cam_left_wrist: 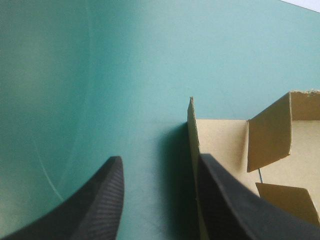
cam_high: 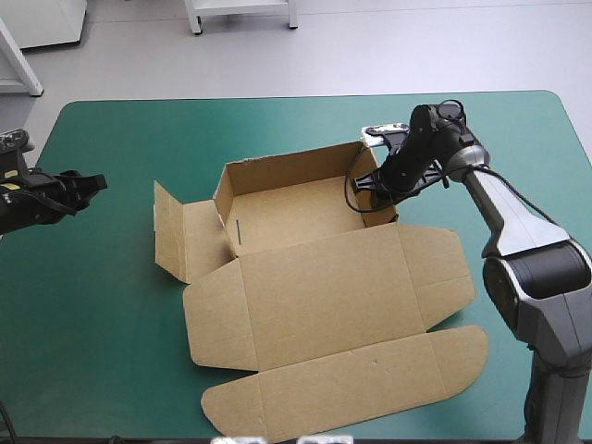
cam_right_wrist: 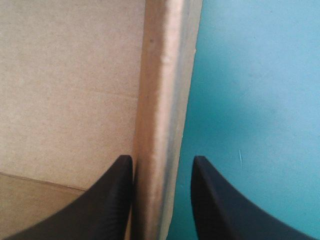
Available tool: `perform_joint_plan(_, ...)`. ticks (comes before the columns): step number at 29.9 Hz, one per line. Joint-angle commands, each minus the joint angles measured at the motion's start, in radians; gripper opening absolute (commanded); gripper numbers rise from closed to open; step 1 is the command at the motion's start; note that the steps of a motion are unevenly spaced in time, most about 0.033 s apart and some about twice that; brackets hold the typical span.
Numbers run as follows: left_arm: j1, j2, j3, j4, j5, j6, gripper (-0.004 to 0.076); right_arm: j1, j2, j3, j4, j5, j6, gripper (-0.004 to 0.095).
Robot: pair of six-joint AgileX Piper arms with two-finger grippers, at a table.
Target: Fold the box
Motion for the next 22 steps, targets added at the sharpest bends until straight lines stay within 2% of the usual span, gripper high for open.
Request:
perform_joint_plan(1, 0.001, -0.022, -0.034, -0.03, -0.043, 0.002, 0.0339, -0.002, -0.049, -0.028, 0.012, 0.011, -0.006, 0.0191)
perform_joint_plan(3, 0.001, -0.022, -0.034, -0.03, -0.043, -0.002, 0.0339, -0.002, -0.049, -0.028, 0.012, 0.011, -0.019, -0.0006)
perform_joint_plan(10, 0.001, -0.022, -0.034, -0.03, -0.041, 0.0, 0.0339, -0.002, -0.073, -0.037, -0.021, 0.011, -0.028, 0.0)
perform_joint_plan(16, 0.001, -0.008, -0.034, -0.029, -0.041, 0.0, 0.0339, -0.015, -0.113, -0.133, -0.026, 0.011, -0.021, 0.0)
perform_joint_plan(22, 0.001, 0.017, -0.034, -0.026, -0.041, 0.004, 0.0339, -0.097, -0.167, -0.162, -0.024, 0.011, -0.014, 0.0)
